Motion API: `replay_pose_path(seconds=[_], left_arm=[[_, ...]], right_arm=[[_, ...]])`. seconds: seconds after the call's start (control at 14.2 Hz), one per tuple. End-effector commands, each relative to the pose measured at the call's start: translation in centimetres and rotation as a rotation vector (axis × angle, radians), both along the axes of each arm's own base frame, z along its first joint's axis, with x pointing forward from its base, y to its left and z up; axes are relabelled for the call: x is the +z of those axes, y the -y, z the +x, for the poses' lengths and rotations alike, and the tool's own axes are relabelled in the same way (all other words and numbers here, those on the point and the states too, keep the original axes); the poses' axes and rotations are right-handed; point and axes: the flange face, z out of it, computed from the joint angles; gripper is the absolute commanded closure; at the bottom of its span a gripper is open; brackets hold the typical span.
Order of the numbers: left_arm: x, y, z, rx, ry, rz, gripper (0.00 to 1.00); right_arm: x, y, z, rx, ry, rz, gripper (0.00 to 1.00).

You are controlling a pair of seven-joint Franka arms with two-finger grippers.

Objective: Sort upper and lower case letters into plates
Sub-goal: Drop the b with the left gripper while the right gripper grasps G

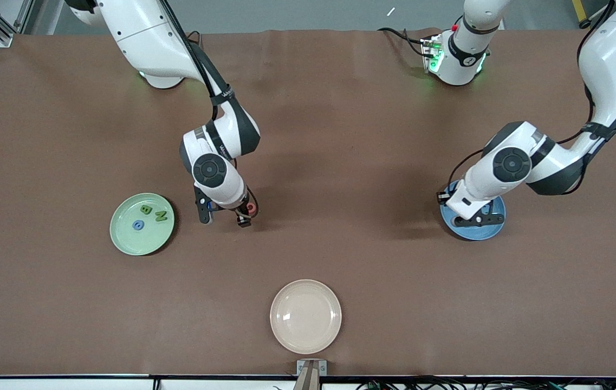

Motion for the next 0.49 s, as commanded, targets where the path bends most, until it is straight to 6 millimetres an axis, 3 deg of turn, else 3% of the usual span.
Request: replay_pose_path(seconds=[0.0, 0.42], left_arm=[[-0.6, -2.1, -1.5, -0.066, 0.017, 0.036, 0.85], [-3.5, -5.1, -2.7, -0.107, 0.023, 0.018, 0.85]], right_arm=[[-1.2, -0.2, -2.6, 0.003, 0.018, -0.023, 0.17], [-1.2, -0.2, -2.1, -0.016, 0.055, -0.008, 0.24]])
